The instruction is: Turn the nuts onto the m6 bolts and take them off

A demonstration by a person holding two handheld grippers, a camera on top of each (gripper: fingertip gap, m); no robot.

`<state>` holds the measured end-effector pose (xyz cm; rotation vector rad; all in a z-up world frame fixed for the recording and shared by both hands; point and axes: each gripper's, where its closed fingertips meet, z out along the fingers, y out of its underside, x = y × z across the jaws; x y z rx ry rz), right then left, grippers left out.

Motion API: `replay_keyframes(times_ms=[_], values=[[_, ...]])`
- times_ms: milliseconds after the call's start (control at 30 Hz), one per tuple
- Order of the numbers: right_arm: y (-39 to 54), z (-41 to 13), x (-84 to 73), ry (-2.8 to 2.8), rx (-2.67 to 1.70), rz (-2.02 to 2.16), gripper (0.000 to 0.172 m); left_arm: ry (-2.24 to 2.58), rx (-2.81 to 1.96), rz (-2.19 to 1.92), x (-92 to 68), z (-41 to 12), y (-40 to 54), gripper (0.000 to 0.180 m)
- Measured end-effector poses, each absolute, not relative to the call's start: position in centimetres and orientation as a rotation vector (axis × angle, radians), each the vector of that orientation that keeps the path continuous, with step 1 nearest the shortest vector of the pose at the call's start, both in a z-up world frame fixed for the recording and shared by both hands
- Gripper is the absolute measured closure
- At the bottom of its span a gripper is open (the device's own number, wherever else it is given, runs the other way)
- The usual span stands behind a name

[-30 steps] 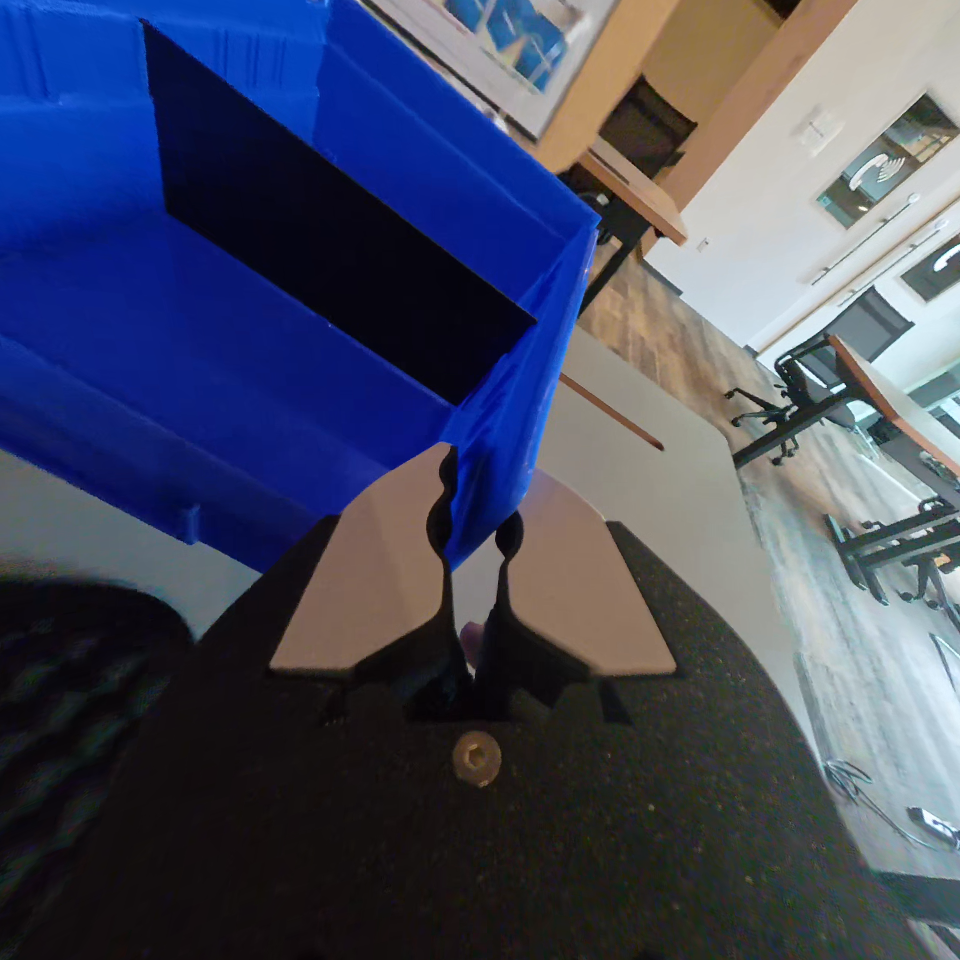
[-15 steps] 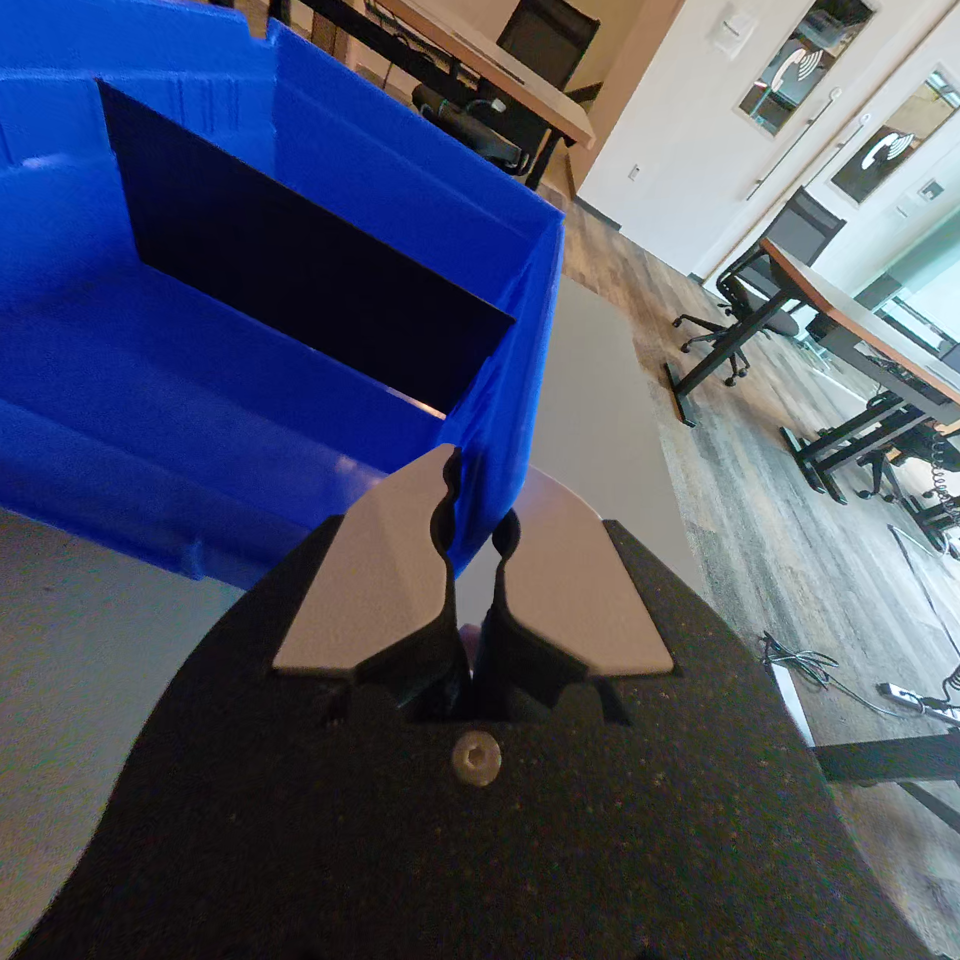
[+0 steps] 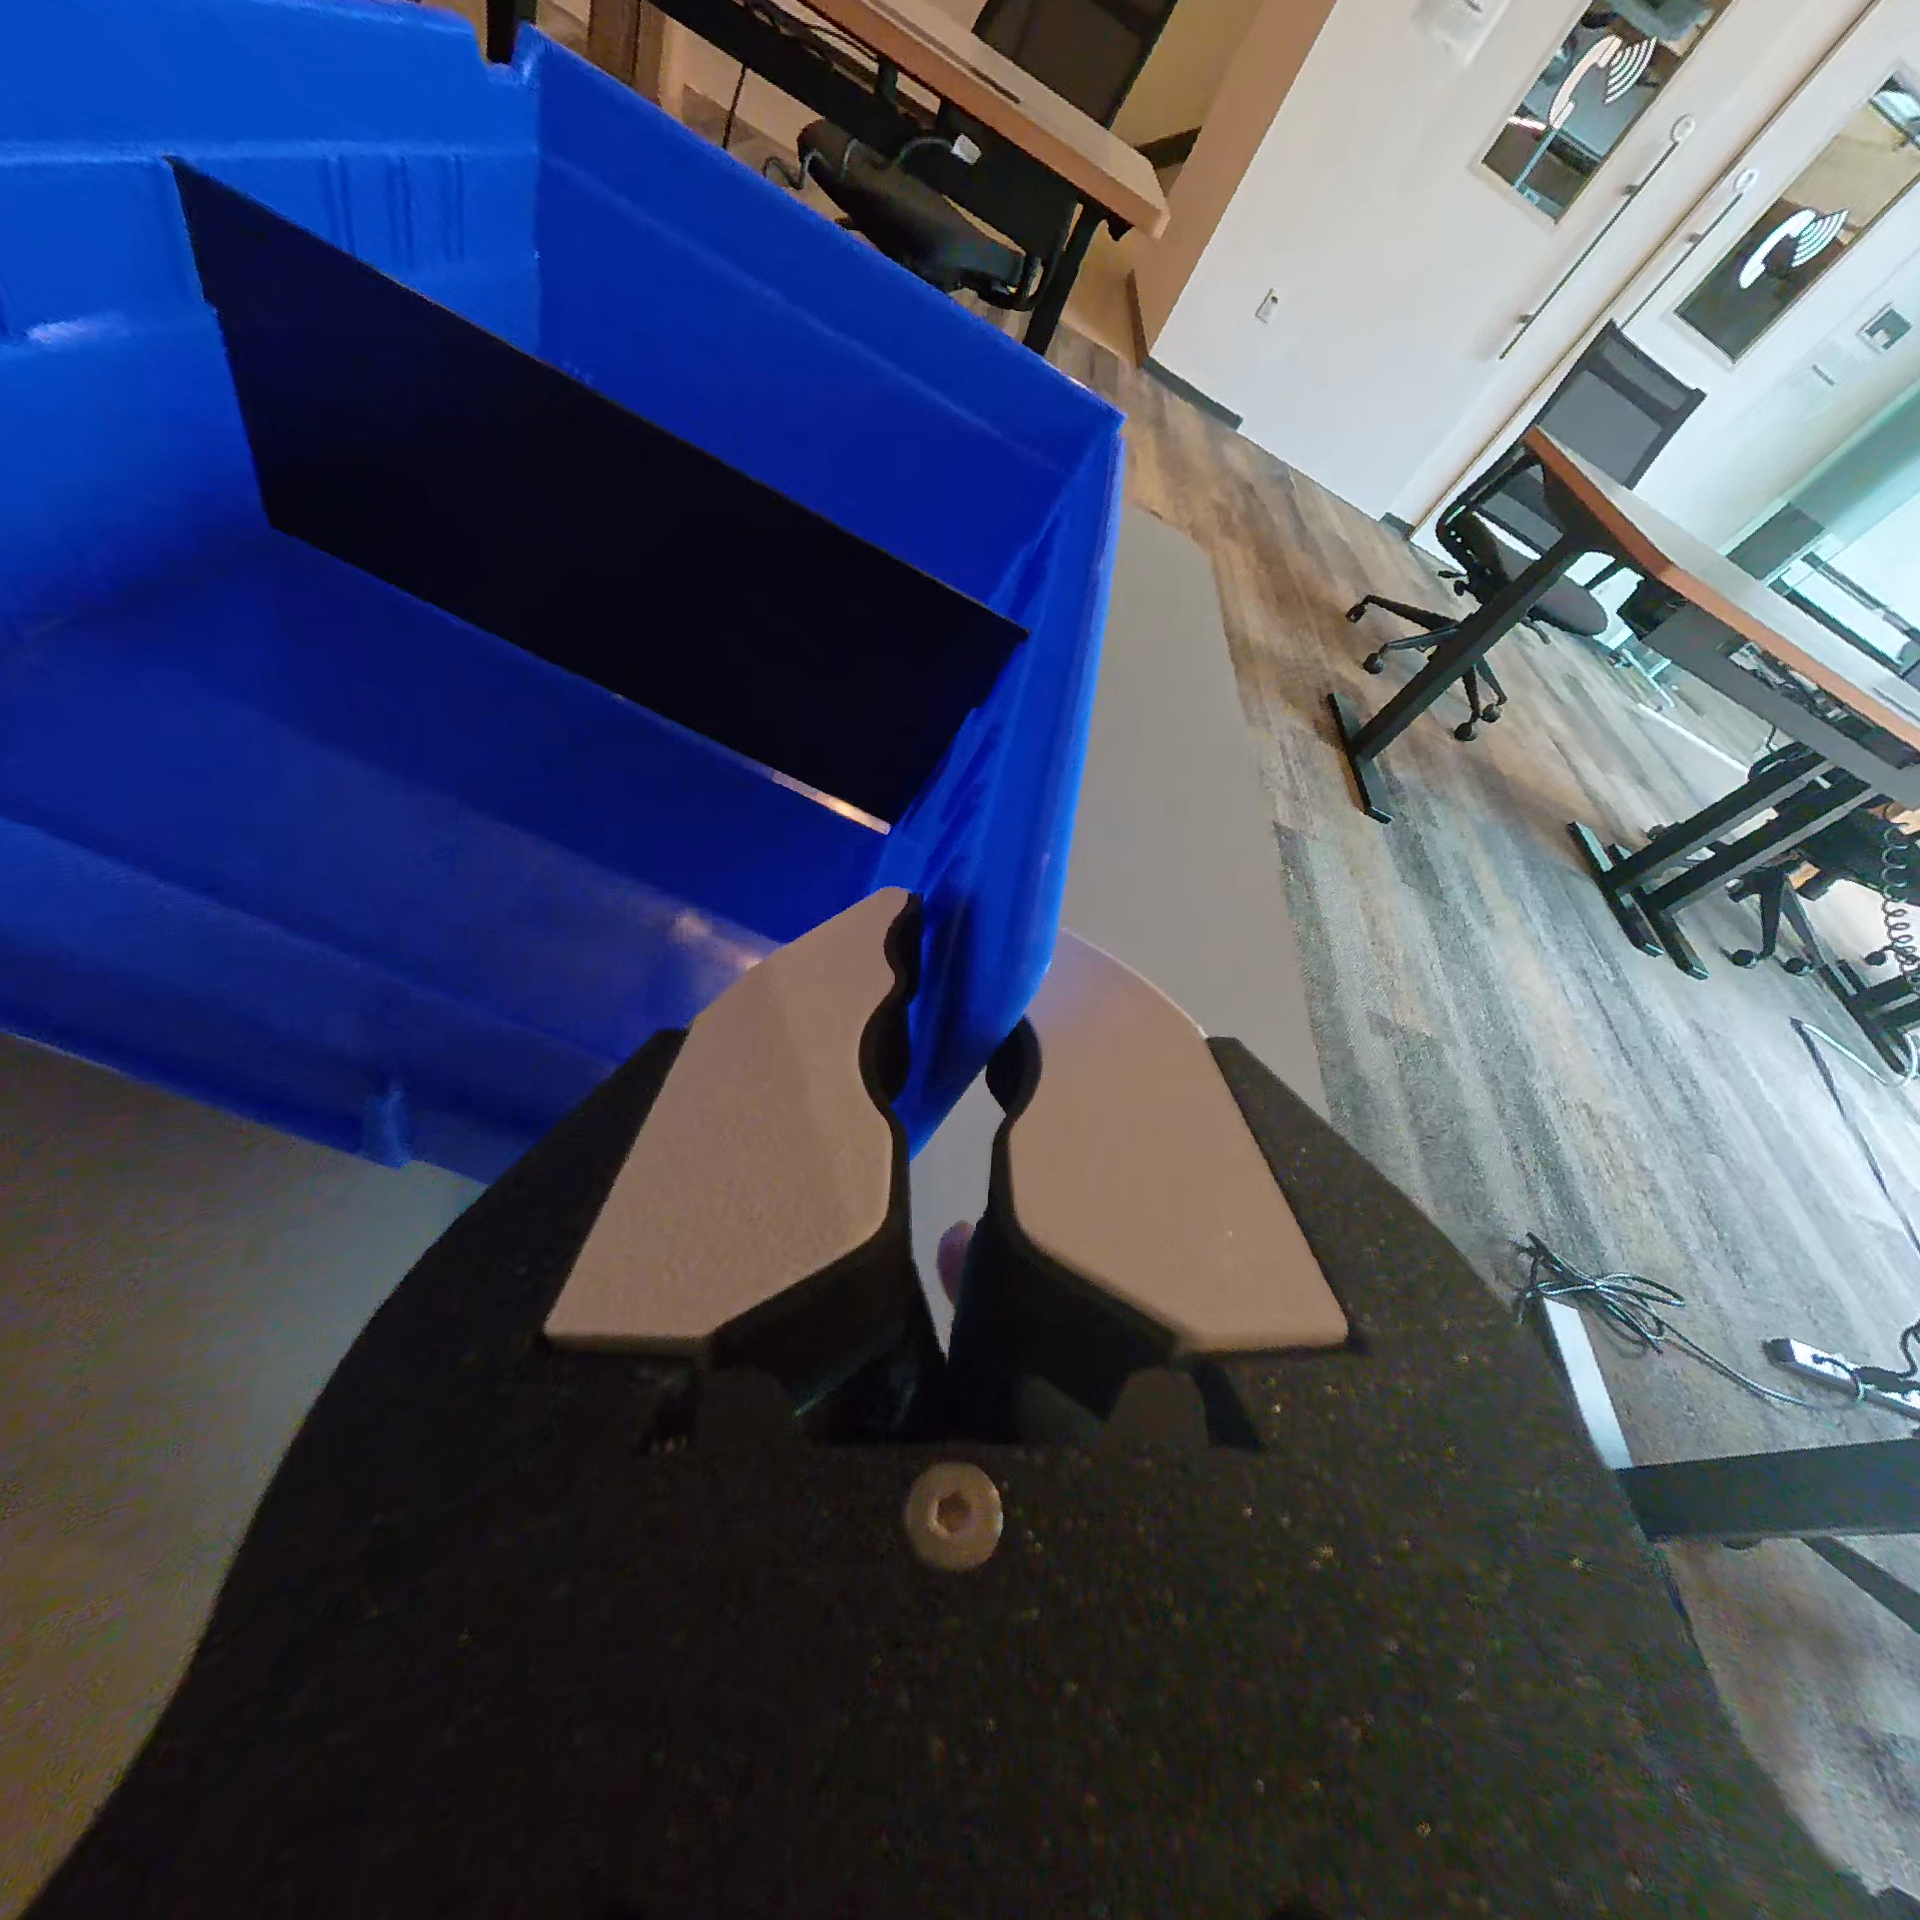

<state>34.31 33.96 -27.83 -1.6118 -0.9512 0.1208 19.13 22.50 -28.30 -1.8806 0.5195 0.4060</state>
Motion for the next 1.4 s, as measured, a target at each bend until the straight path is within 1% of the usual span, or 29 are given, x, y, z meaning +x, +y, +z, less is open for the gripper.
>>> replay_keyframes(times_ms=[100, 133, 200, 267, 300, 367, 400, 500, 600, 733, 767, 867, 967, 1000, 1067, 1133, 1200, 1233, 1300, 1333, 1367, 1400], values=[[34.1, -28.6, 34.6, -0.963, -1.644, 0.131, 0.161, 0.522, -1.892, 0.372, 19.4, -28.7, 22.4, 0.154], [34.1, -28.7, 34.6, -0.956, -1.654, 0.138, 0.153, 0.523, -1.903, 0.364, 19.4, -28.9, 22.4, 0.153], [34.2, -28.6, 35.0, -0.926, -1.677, 0.146, 0.124, 0.517, -1.910, 0.344, 19.2, -28.9, 22.1, 0.152], [34.5, -28.0, 35.7, -0.862, -1.696, 0.159, 0.095, 0.521, -1.878, 0.358, 18.8, -28.2, 21.7, 0.118], [34.6, -27.6, 36.2, -0.827, -1.701, 0.162, 0.083, 0.526, -1.865, 0.355, 18.7, -27.8, 21.3, 0.108], [34.5, -26.4, 37.0, -0.761, -1.697, 0.169, 0.065, 0.528, -1.859, 0.291, 18.7, -27.0, 20.4, 0.095], [34.3, -25.6, 37.2, -0.731, -1.686, 0.183, 0.058, 0.530, -1.851, 0.255, 18.7, -26.5, 19.8, 0.093], [32.6, -22.4, 36.7, -0.647, -1.624, 0.300, 0.041, 0.493, -1.822, 0.082, 17.9, -24.9, 17.5, 0.090], [29.8, -18.9, 34.2, -0.589, -1.544, 0.550, 0.024, 0.424, -1.786, -0.136, 15.9, -22.7, 14.7, 0.088], [26.0, -15.3, 29.8, -0.596, -1.472, 0.772, 0.025, 0.311, -1.713, -0.256, 10.5, -19.1, 10.8, 0.085], [25.0, -14.5, 28.6, -0.604, -1.444, 0.815, 0.026, 0.285, -1.696, -0.254, 8.8, -18.3, 9.8, 0.085], [22.7, -11.6, 25.7, -0.600, -1.324, 0.940, 0.052, 0.221, -1.639, -0.183, 3.4, -15.9, 6.8, 0.085], [21.2, -9.9, 22.7, -0.634, -1.266, 0.977, 0.069, 0.163, -1.595, -0.075, -2.0, -14.0, 3.6, 0.091], [20.7, -9.5, 21.5, -0.652, -1.247, 0.989, 0.075, 0.140, -1.570, -0.029, -3.8, -13.3, 2.4, 0.096], [19.4, -8.7, 18.9, -0.700, -1.192, 0.991, 0.089, 0.084, -1.517, 0.070, -7.6, -11.9, -0.1, 0.112], [18.2, -8.2, 16.0, -0.751, -1.142, 0.974, 0.107, 0.009, -1.487, 0.181, -11.7, -10.9, -2.6, 0.129], [17.2, -7.7, 13.2, -0.773, -1.092, 0.939, 0.122, -0.096, -1.448, 0.313, -16.2, -10.1, -5.3, 0.148], [16.8, -7.5, 11.8, -0.780, -1.075, 0.915, 0.128, -0.158, -1.432, 0.371, -18.5, -9.9, -6.7, 0.153], [15.9, -7.6, 9.2, -0.812, -1.040, 0.858, 0.152, -0.267, -1.436, 0.446, -22.5, -10.4, -8.9, 0.163], [15.5, -7.7, 8.1, -0.818, -1.014, 0.828, 0.167, -0.317, -1.443, 0.478, -24.3, -10.8, -10.0, 0.173], [15.0, -8.0, 7.1, -0.828, -0.982, 0.806, 0.169, -0.365, -1.449, 0.512, -25.9, -11.4, -10.9, 0.179], [14.6, -8.5, 6.0, -0.850, -0.964, 0.790, 0.172, -0.400, -1.466, 0.532, -27.3, -12.1, -11.7, 0.180]])
